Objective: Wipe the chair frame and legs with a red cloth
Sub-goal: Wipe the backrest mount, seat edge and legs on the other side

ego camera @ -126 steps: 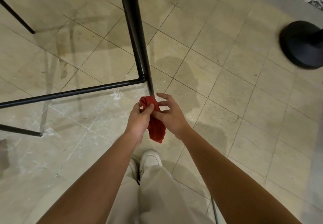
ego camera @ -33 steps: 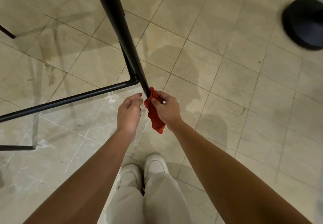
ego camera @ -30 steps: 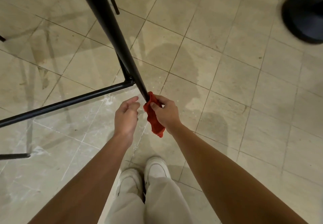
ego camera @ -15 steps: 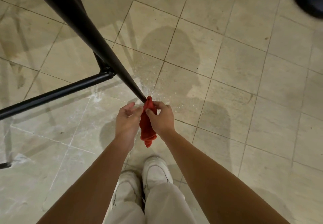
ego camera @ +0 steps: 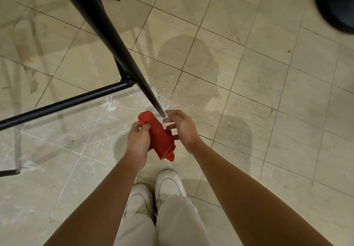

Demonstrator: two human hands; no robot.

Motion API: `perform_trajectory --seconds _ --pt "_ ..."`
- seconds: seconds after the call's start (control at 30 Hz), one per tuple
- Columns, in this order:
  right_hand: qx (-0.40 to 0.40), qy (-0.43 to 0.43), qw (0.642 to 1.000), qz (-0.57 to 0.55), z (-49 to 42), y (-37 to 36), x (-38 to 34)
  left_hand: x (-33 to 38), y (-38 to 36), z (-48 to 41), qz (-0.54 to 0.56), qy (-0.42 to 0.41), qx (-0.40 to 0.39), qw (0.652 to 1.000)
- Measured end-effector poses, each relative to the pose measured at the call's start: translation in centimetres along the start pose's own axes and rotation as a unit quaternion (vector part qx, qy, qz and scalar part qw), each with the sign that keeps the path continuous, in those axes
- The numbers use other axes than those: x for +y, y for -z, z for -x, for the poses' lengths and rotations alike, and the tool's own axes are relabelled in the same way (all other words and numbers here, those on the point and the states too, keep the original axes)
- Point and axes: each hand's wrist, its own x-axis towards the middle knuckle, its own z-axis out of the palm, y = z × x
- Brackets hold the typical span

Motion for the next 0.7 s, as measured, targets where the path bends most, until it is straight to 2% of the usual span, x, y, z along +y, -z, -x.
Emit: perform_trajectory --seconds 0.1,0.2,0.33,0.43,0.53,0.7 --pt "0.039 -0.011 0.999 -0.012 -0.1 0.7 -0.3 0.3 1.0 0.1 0.025 -0.018 0.024 0.999" --pt "0.056 0.013 0.998 -0.007 -0.2 0.8 -0.6 1.4 0.5 0.4 0.028 -0.078 0.012 0.996" --pt "0.059 0.039 0.997 0.001 -0.5 0.4 -1.3 2.5 -1.1 0.8 0.039 -0.133 0.007 0.99" --pt "0.051 0.049 0.997 0.004 -0.8 0.1 -1.3 2.0 -1.5 0.2 0.006 -0.149 0.02 0.989" --pt "0.049 0.057 0.997 0.013 -1.3 0.0 -1.2 1.5 -1.9 -1.0 -0.017 -0.137 0.025 0.99" --pt "0.054 0.05 0.997 0.024 -1.8 0.7 -1.0 1.3 -2.8 -2.6 -0.008 -0.043 0.024 0.999"
